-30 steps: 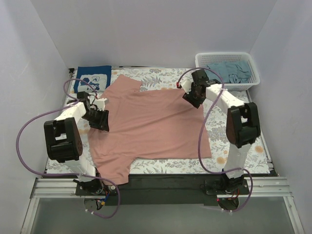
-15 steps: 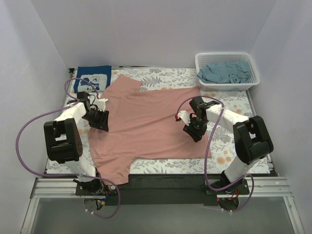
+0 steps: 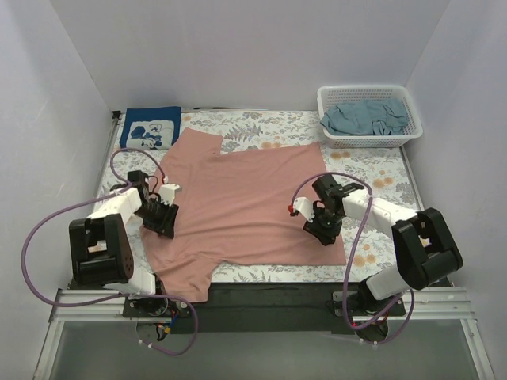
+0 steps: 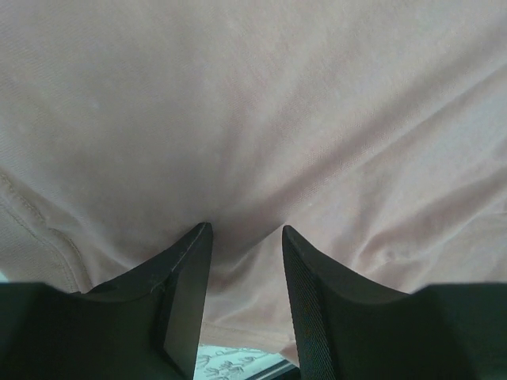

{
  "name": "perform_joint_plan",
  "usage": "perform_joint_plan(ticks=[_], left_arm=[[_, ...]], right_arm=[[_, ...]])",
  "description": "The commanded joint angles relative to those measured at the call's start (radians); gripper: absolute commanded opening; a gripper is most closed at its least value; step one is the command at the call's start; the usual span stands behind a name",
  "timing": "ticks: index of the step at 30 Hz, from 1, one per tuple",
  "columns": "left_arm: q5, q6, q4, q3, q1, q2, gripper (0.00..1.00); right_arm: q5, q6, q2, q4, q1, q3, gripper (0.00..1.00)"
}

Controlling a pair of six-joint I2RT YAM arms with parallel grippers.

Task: Fold and stack the t-shirts
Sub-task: Flatten the tshirt out

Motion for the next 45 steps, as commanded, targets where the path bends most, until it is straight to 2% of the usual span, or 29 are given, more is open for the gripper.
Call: perform_joint_plan(ticks=[1, 6, 9, 12, 16, 17, 21, 25, 28, 30, 35, 45], left_arm=[[-0.076, 0.049, -0.078, -0.089, 0.005, -0.073, 0.40], [-0.058, 0.058, -0.099, -0.094, 0.005, -0.119, 0.40], [0.022, 0.065, -0.139, -0.010, 0.005, -0.092, 0.40], [0.117, 0.075, -0.203, 0.101, 0.004, -0.040, 0.40], [0.217, 0.040, -0.195, 0.288, 0.005, -0.009, 0.41], [0.229, 0.017, -0.170, 0.324, 0.004, 0.003, 0.41], [0.293, -0.113, -0.050, 0.521, 0.005, 0.132, 0.41], [0.326, -0.297, 0.091, 0.738, 0.005, 0.317, 0.43], [0.327, -0.400, 0.174, 0.840, 0.005, 0.403, 0.43], [0.324, -0.446, 0.226, 0.863, 0.004, 0.427, 0.44], [0.312, -0.503, 0.339, 0.911, 0.002, 0.497, 0.46], [0.312, -0.491, 0.346, 0.978, 0.002, 0.591, 0.47]], right_arm=[[-0.022, -0.010, -0.021, -0.138, 0.054, -0.077, 0.45], [-0.117, -0.024, -0.056, -0.235, 0.103, -0.028, 0.48], [-0.168, -0.056, -0.054, -0.315, 0.123, 0.003, 0.48], [-0.122, -0.082, -0.045, -0.327, 0.118, 0.027, 0.48], [-0.163, -0.098, -0.025, -0.323, 0.004, 0.200, 0.51], [-0.172, -0.092, 0.010, -0.317, -0.023, 0.307, 0.51], [-0.147, -0.023, 0.125, -0.179, -0.129, 0.539, 0.50], [-0.036, 0.086, 0.248, -0.002, -0.173, 0.684, 0.48], [0.013, 0.222, 0.353, 0.090, -0.205, 0.771, 0.48], [0.035, 0.313, 0.400, 0.145, -0.219, 0.781, 0.48], [0.076, 0.390, 0.446, 0.381, -0.253, 0.713, 0.52], [0.027, 0.456, 0.611, 0.457, -0.295, 0.802, 0.59]])
